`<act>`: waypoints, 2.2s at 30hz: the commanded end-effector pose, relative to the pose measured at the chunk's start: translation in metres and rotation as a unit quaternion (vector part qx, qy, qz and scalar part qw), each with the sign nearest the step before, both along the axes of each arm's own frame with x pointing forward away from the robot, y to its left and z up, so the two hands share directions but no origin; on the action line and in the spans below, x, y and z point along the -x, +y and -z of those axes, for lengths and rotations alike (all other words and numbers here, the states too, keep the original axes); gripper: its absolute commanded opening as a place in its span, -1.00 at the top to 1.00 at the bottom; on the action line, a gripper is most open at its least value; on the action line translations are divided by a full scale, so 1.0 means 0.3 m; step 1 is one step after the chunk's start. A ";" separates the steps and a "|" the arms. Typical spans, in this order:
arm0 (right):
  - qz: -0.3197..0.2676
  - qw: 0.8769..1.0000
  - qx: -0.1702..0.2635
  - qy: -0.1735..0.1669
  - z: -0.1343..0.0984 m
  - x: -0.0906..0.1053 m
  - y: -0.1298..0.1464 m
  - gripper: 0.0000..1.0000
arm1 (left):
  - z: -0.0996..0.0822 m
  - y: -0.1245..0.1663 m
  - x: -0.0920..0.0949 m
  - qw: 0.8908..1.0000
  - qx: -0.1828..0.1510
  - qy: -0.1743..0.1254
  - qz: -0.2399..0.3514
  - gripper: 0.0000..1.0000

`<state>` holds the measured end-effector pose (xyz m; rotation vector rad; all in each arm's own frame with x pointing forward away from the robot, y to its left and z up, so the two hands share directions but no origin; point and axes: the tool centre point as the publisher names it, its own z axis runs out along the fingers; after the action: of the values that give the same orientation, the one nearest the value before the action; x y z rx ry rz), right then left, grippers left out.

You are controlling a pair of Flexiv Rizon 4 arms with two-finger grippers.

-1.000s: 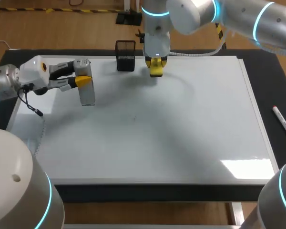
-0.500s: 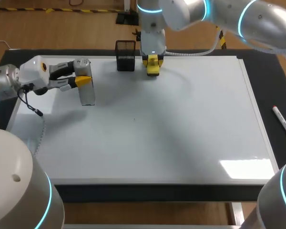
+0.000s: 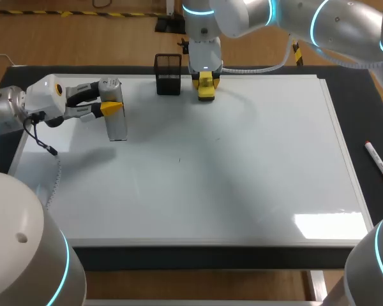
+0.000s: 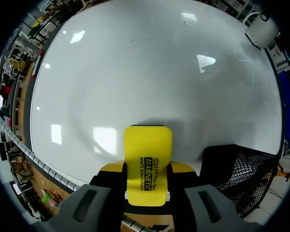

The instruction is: Pick up the inspection probe, press it on each red-marked spot on the whiteboard one by one, put down the probe, pick up the eraser, and wipe off all the red marks.

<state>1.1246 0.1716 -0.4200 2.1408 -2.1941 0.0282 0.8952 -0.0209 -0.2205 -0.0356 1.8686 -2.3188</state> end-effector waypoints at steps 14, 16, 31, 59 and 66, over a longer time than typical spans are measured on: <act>0.009 1.000 0.002 0.000 0.014 -0.002 -0.017 0.03 | -0.005 0.001 0.001 1.000 -0.001 0.000 0.000 1.00; 0.011 1.000 0.003 -0.002 0.009 -0.004 -0.021 -1.00 | -0.005 0.001 0.001 1.000 -0.001 0.000 0.000 1.00; 0.078 0.997 0.007 -0.019 -0.073 -0.008 -0.121 -1.00 | -0.005 0.001 0.001 1.000 -0.001 0.000 0.000 1.00; 0.364 0.904 -0.221 0.029 -0.355 0.018 -0.271 -1.00 | -0.005 0.001 0.001 1.000 -0.001 0.000 0.000 1.00; 0.394 0.886 -0.245 0.016 -0.430 0.043 -0.311 -1.00 | -0.005 0.001 0.001 1.000 -0.001 0.000 0.000 1.00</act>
<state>1.1262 0.0871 -0.3025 1.1861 -3.0521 -0.6534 0.8952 -0.0210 -0.2204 -0.0355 1.8686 -2.3189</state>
